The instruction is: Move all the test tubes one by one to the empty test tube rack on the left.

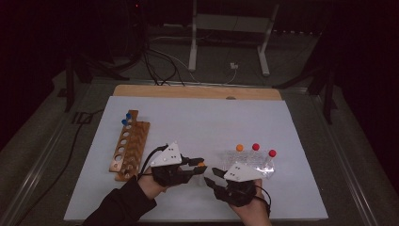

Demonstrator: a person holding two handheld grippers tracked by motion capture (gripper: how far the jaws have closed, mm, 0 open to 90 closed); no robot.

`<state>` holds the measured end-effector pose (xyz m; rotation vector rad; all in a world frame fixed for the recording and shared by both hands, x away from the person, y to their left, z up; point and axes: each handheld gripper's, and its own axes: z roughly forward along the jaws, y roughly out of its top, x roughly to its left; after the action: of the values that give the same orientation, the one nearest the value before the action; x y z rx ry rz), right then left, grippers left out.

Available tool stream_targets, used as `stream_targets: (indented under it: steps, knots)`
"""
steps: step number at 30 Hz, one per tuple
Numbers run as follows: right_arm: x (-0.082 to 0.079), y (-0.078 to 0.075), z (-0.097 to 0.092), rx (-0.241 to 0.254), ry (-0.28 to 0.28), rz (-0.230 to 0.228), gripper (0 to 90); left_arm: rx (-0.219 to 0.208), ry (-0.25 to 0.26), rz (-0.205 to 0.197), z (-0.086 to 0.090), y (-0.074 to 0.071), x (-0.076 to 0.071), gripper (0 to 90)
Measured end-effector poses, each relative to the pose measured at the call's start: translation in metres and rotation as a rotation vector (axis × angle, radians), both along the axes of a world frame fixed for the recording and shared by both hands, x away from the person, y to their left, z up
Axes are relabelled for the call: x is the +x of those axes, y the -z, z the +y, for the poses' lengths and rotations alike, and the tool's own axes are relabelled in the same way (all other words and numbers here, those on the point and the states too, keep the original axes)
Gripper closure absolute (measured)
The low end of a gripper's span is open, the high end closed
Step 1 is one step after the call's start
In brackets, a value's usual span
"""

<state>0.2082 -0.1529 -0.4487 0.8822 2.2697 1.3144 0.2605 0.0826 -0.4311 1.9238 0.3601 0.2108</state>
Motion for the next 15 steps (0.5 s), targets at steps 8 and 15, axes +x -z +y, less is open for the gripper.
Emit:
stream_targets:
  steps: [8,15]
  knots:
    - [0.002,-0.006,-0.011,0.076,0.029,-0.025,23.5,-0.008,-0.094,-0.037,0.028,-0.019,0.010,72.0]
    - [0.003,-0.009,-0.016,0.110,0.073,-0.037,2.4,-0.026,-0.199,-0.063,0.064,-0.036,0.019,72.1]
